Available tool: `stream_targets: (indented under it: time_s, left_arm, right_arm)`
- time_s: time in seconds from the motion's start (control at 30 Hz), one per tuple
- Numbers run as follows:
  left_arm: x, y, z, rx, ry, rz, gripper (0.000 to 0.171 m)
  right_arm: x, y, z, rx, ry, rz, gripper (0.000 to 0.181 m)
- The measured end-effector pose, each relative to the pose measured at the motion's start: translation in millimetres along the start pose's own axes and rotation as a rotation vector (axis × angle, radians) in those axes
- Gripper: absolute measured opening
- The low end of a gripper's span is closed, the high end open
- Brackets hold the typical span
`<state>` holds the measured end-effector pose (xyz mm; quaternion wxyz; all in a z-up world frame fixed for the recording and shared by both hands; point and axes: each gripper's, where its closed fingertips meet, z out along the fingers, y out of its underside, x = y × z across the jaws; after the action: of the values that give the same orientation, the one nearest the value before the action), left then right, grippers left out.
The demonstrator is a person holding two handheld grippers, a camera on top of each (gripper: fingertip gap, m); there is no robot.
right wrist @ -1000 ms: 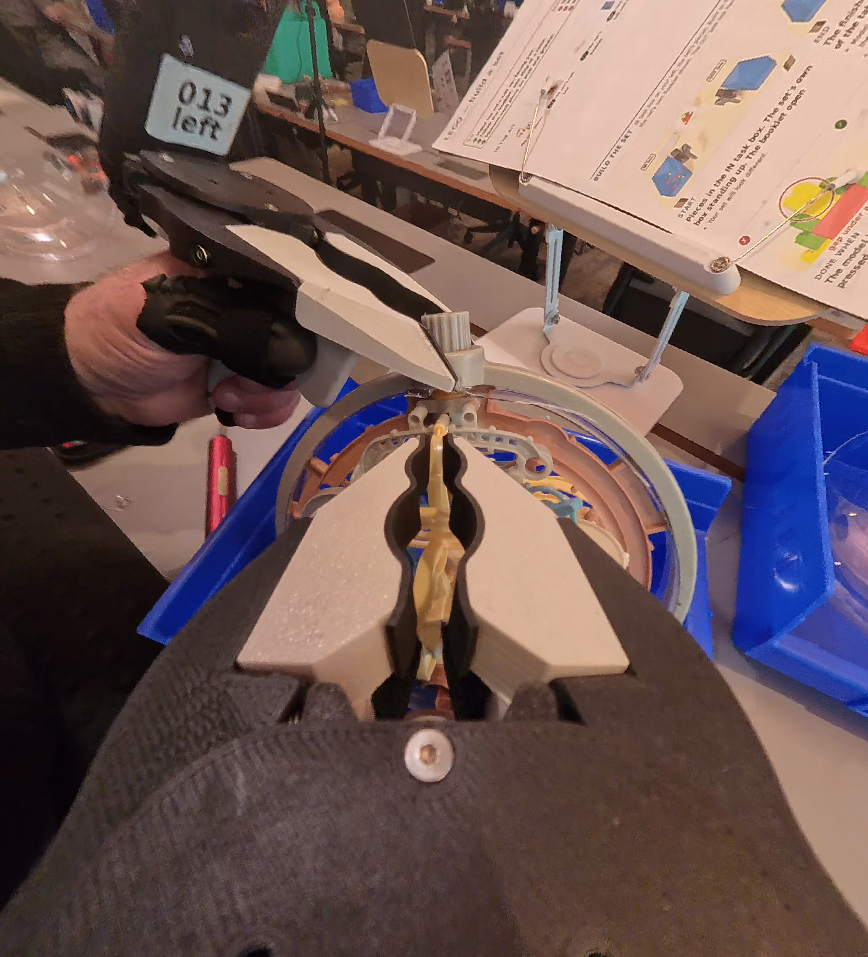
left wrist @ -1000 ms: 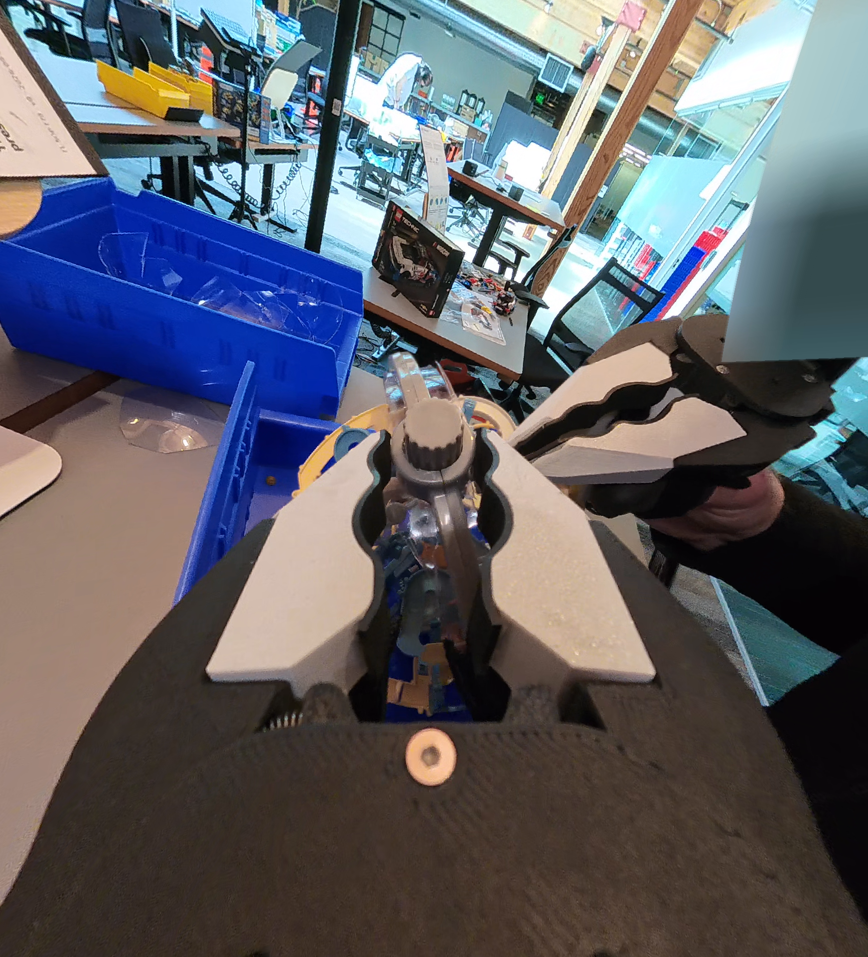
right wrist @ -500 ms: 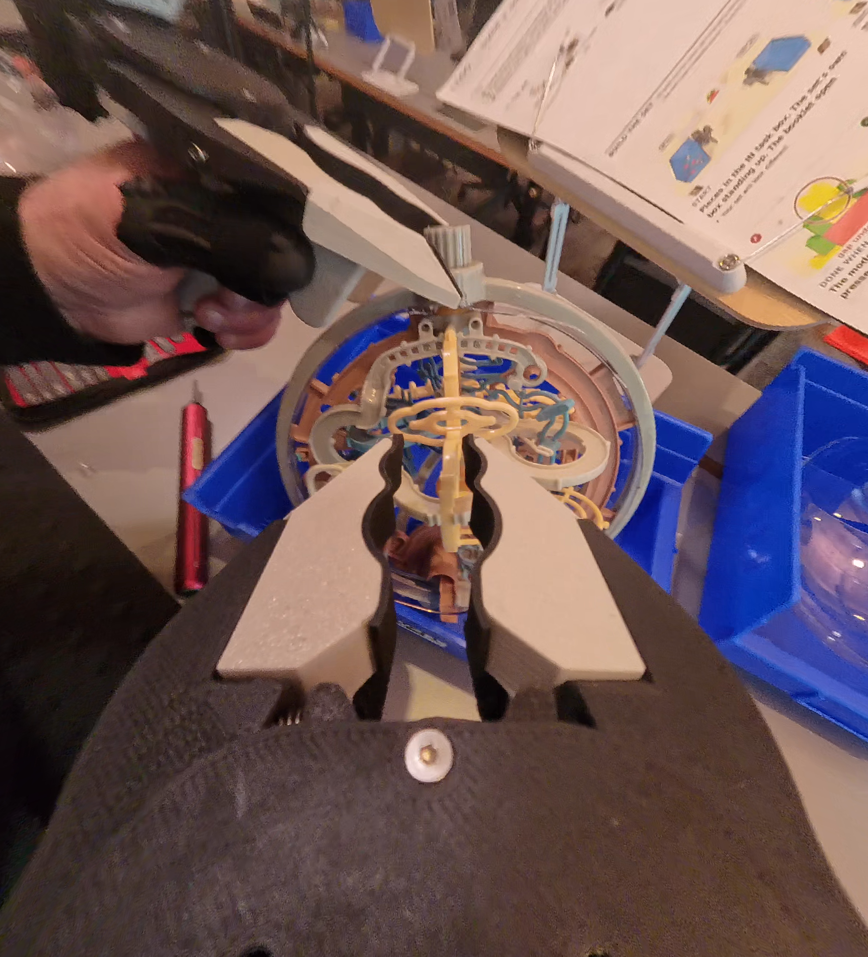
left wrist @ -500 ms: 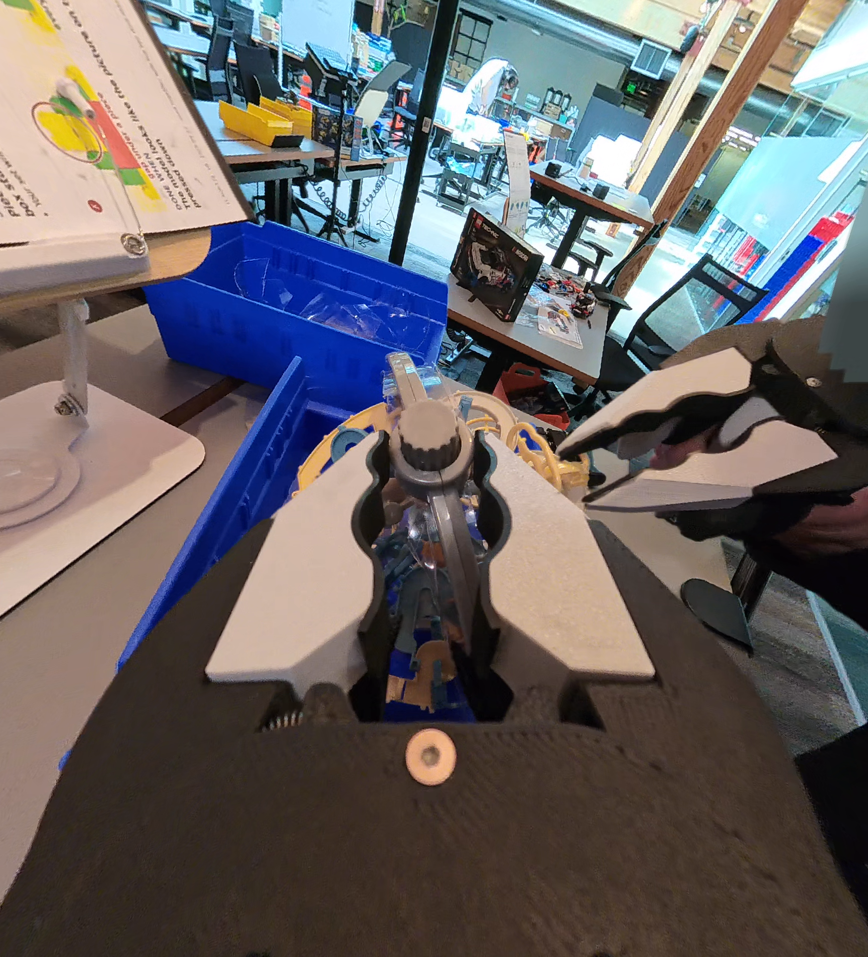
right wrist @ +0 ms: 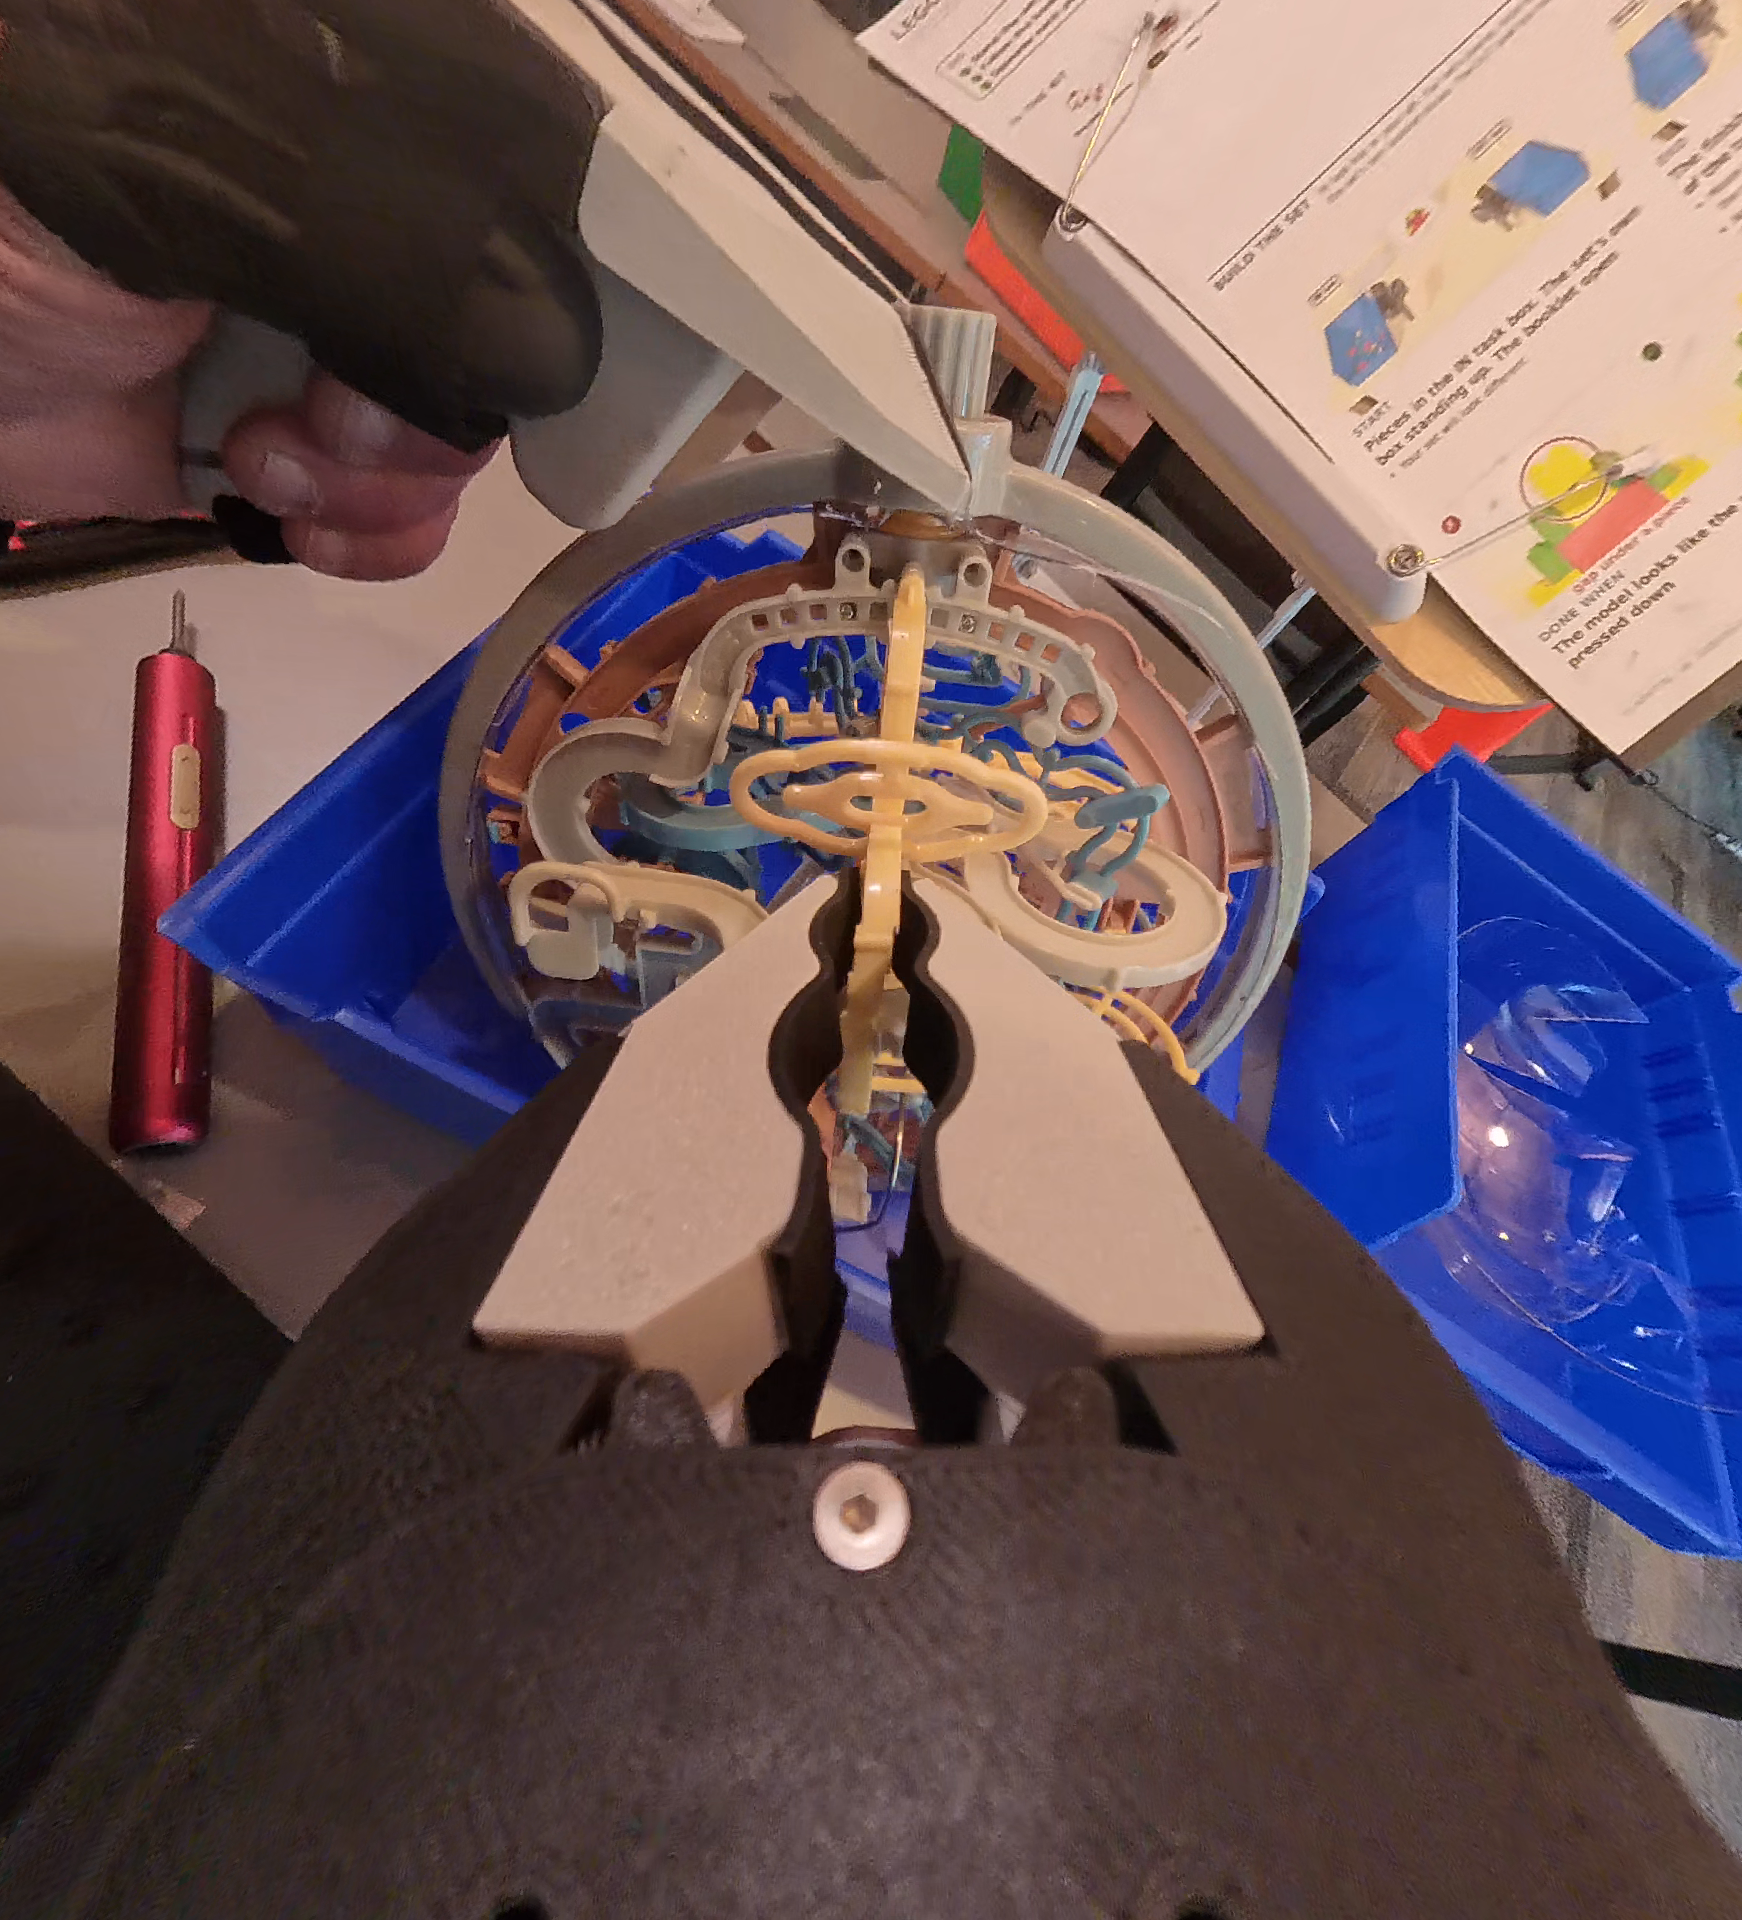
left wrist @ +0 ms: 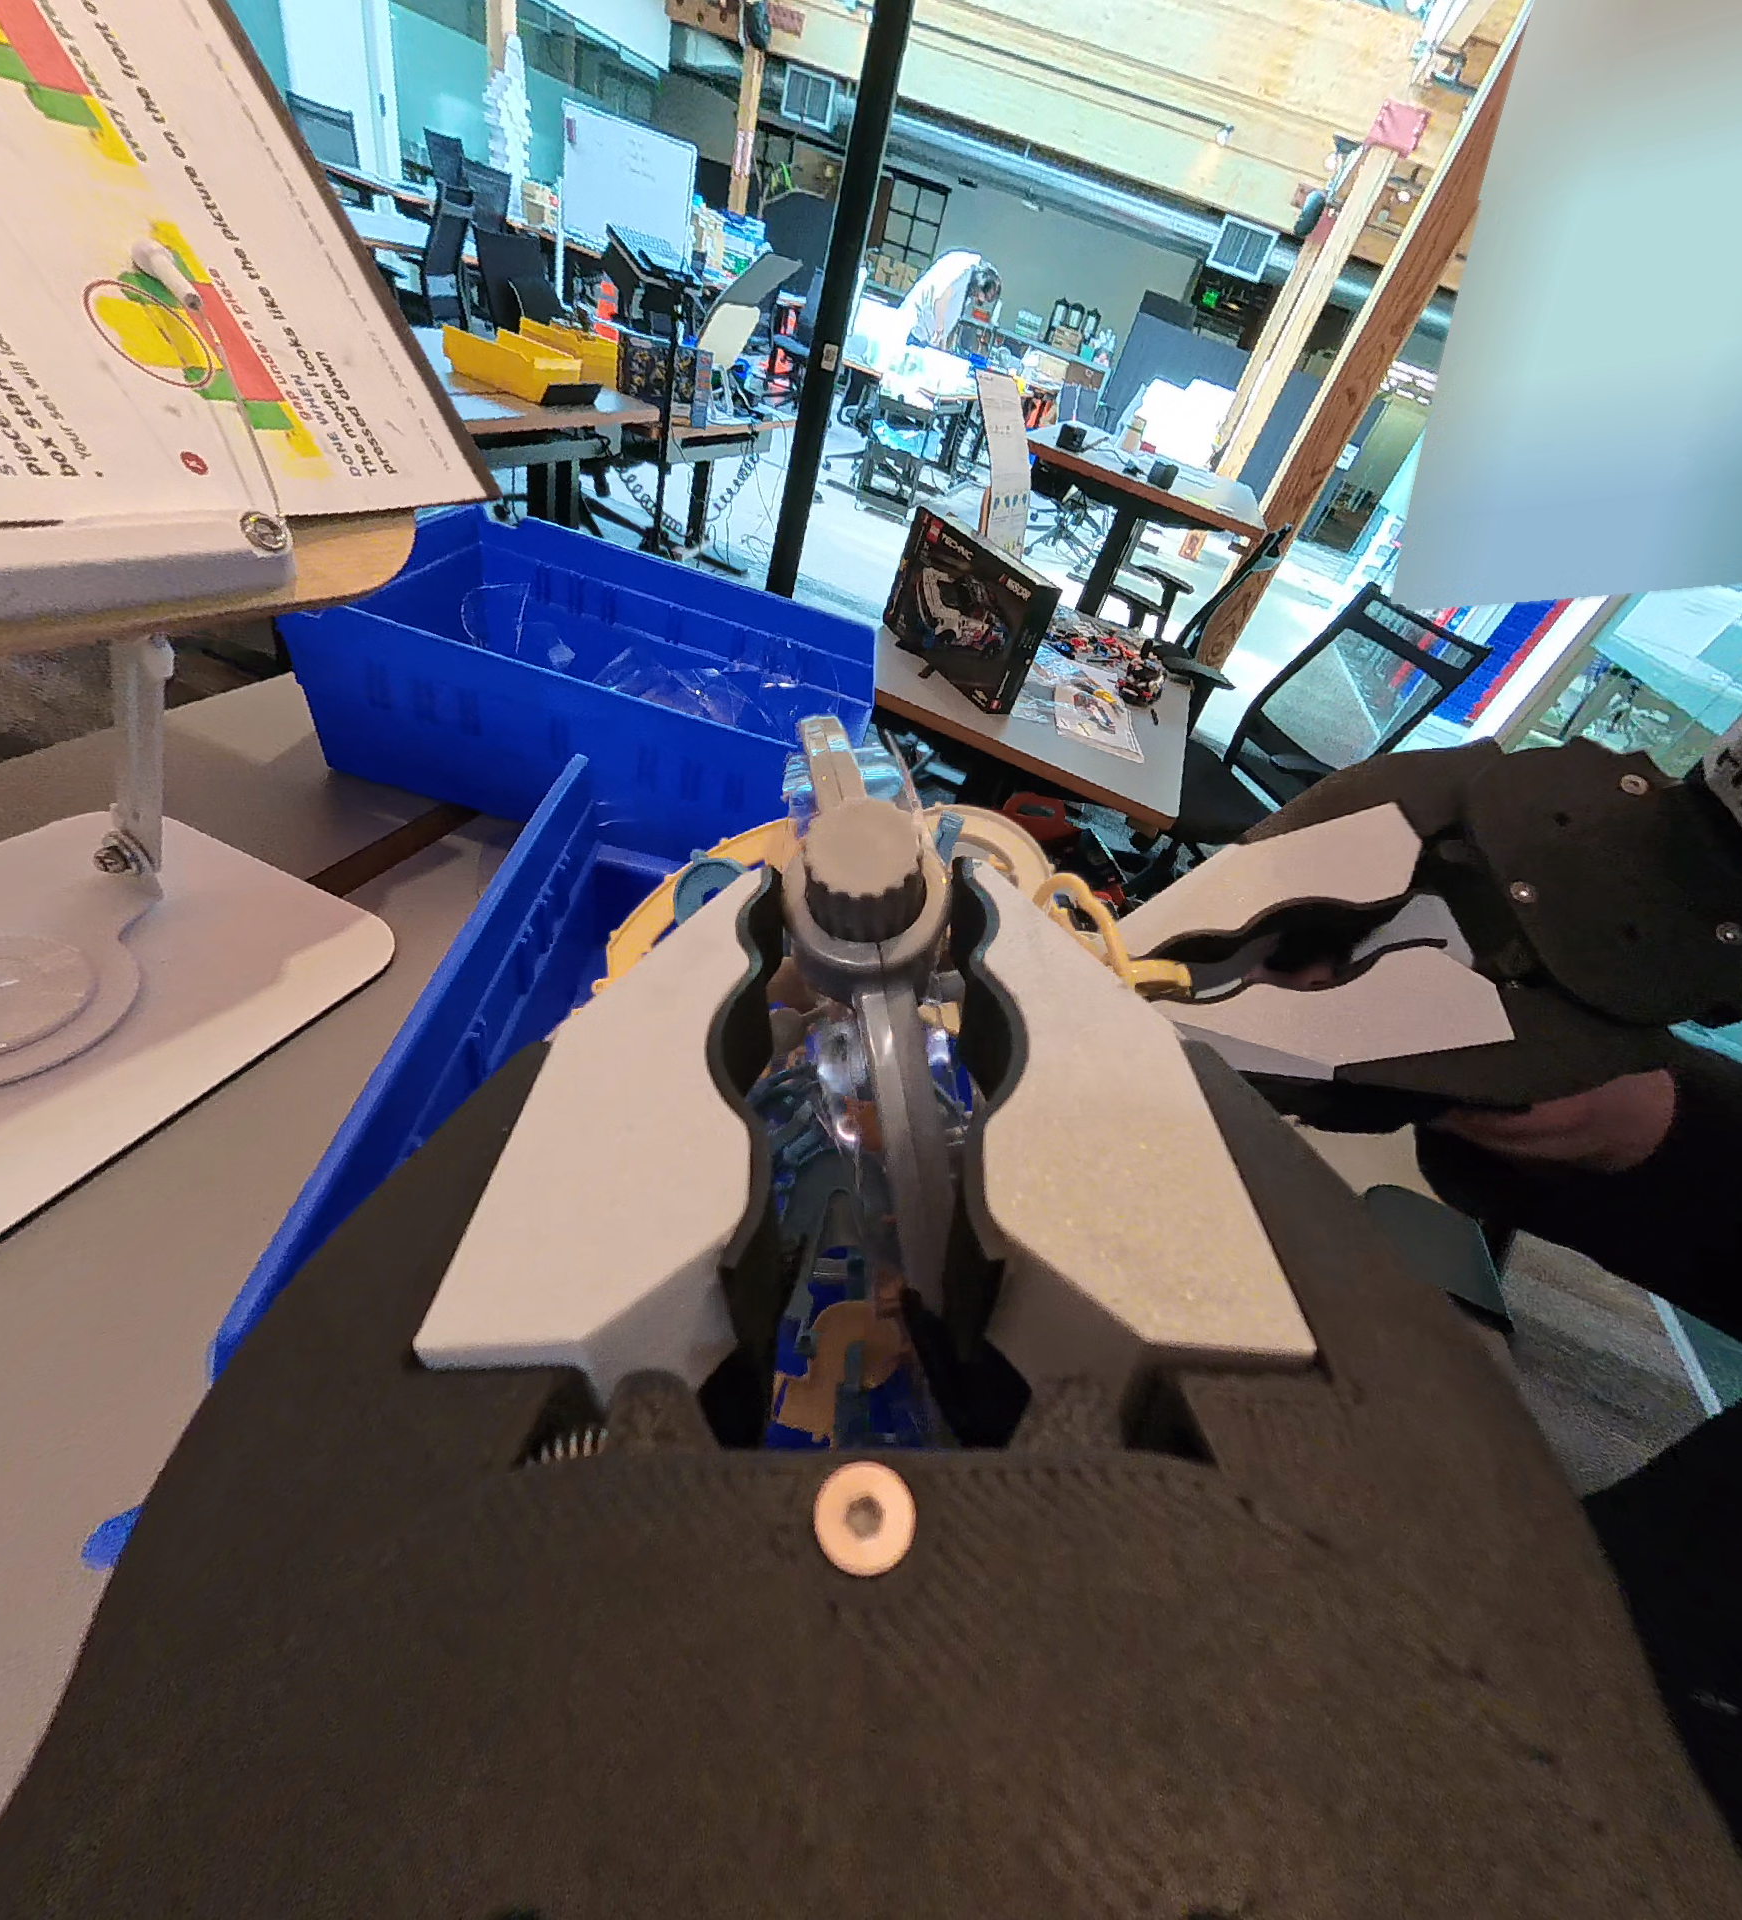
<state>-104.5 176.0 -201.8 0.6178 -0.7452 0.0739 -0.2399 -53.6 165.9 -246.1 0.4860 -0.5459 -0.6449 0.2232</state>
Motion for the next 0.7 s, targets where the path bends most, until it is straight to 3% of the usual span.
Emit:
stream_targets:
  time_s: [0.47, 0.7]
  left_arm:
    - [-11, 25, 5, -0.019, 0.013, -0.164, 0.029]
    - [-8, 26, 7, -0.054, 0.028, -0.118, 0.029]
  right_arm:
    - [-10, 0, -9, 0.108, -0.021, 0.075, 0.004]
    - [-8, -1, -10, 0.120, 0.000, 0.102, 0.004]
